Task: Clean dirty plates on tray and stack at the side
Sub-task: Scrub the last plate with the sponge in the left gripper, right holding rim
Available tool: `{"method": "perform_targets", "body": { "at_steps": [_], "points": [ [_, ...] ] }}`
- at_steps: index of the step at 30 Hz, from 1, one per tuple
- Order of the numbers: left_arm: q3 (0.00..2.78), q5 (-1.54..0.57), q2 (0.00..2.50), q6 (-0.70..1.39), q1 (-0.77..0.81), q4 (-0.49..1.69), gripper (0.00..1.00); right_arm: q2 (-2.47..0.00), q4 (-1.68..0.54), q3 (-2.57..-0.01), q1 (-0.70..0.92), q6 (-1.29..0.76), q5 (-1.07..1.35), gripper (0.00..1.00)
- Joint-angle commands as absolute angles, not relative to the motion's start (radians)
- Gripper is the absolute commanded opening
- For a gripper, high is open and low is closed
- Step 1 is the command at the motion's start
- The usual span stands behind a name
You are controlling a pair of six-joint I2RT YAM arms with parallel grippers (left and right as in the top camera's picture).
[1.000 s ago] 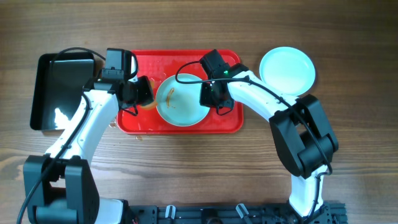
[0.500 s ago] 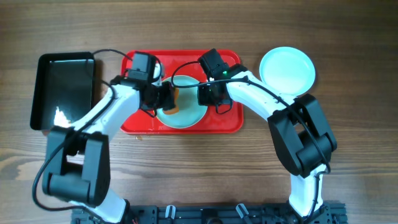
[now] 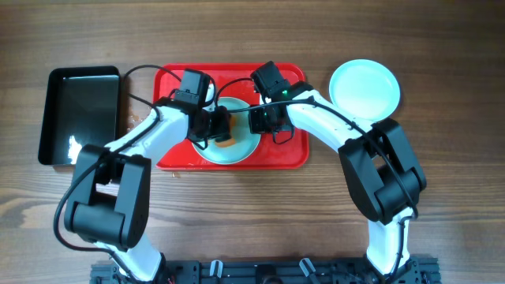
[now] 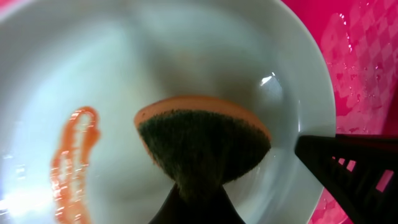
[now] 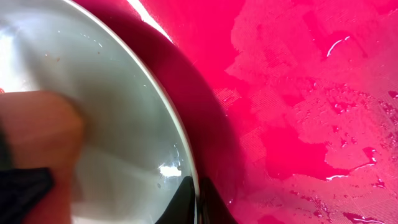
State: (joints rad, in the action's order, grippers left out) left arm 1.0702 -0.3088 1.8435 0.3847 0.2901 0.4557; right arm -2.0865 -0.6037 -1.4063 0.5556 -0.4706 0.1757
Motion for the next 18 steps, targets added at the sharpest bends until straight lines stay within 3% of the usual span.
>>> {"method": "perform_targets", "body": {
  "at_steps": [1, 7, 15, 18],
  "points": [
    [1.064, -0.304, 1.862, 0.428, 0.327, 0.445, 0.04, -2.153, -0.61, -1.392, 0.566, -0.479, 0.157, 0.04],
    [1.057, -0.041, 1.864, 0.427, 0.346, 0.506, 0.04, -2.153, -0.614, -1.392, 0.566, -0.474, 0.157, 0.04],
    [0.974, 0.015, 1.906, 0.427, 0.345, 0.395, 0.04, -2.153, -0.614, -1.392, 0.566, -0.474, 0.157, 0.04],
    [0.968, 0.163, 1.914, 0.427, 0.344, 0.419, 0.04, -2.153, -0.614, -1.392, 0.566, -0.473, 0.157, 0.04]
  ]
}}
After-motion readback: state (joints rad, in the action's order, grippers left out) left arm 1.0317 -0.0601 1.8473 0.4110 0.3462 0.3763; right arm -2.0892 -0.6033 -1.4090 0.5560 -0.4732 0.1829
